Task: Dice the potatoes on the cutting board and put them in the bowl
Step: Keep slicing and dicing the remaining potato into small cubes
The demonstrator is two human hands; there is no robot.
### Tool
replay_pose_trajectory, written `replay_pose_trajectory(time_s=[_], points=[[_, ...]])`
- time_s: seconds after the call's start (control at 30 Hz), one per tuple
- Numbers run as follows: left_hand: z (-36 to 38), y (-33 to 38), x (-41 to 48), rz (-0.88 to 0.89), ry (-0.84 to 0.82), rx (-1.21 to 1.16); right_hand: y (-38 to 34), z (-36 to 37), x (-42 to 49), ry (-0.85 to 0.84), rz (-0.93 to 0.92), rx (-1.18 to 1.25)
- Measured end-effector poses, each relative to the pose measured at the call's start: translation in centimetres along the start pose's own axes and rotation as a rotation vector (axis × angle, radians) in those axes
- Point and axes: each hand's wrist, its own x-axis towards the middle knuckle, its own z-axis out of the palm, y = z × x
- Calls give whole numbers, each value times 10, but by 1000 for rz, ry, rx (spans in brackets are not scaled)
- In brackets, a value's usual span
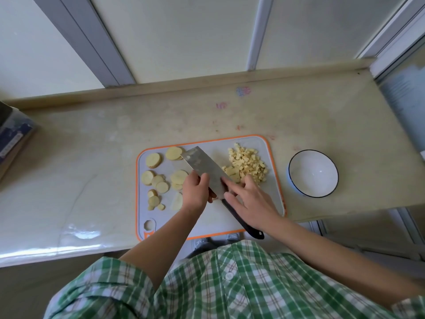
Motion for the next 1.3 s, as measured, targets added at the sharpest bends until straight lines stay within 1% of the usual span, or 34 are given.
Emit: replay_pose_trajectory(time_s=[0.07,0.1,0.2,0.33,0.37,0.43,0.47,0.5,0.57,0.63,0.67,0.73,0.83,1.0,1.17,1.3], points=[[-2,-3,1,-8,39,15,3,-3,8,6,93,-46],[-4,-4,3,-17,56,9,5,-4,10,12,98,-53],[-7,-4,7,-39,93,3,3,-8,4,-11,39,-10],[0,0,8,-27,120,8,-8,0,-11,-181,-5,-20],[3,1,8,-25,107,-8,-7,4,-11,-174,9,40],[7,1,7,-14,63,-38,-2,6,-9,-93,101,273],[7,1,6,-3,62,-9,1,5,-9,-52,150,391],[6,-2,6,9,83,72,4,4,-9,-33,182,494],[0,-12,8,18,136,346,8,3,-11,-36,178,597],[-9,-26,9,-28,134,590,10,8,-14,-65,164,605],[-12,-32,8,-57,108,664,11,12,-15,-76,168,597],[-15,-41,7,-75,55,735,12,20,-17,-56,189,572],[-14,-45,6,-36,28,745,14,25,-18,-11,222,569],[-8,-43,8,1,33,725,17,22,-16,-13,235,548],[-1,-49,14,65,28,697,26,17,-15,33,248,456],[4,-47,19,85,10,672,26,17,-17,11,214,413]])
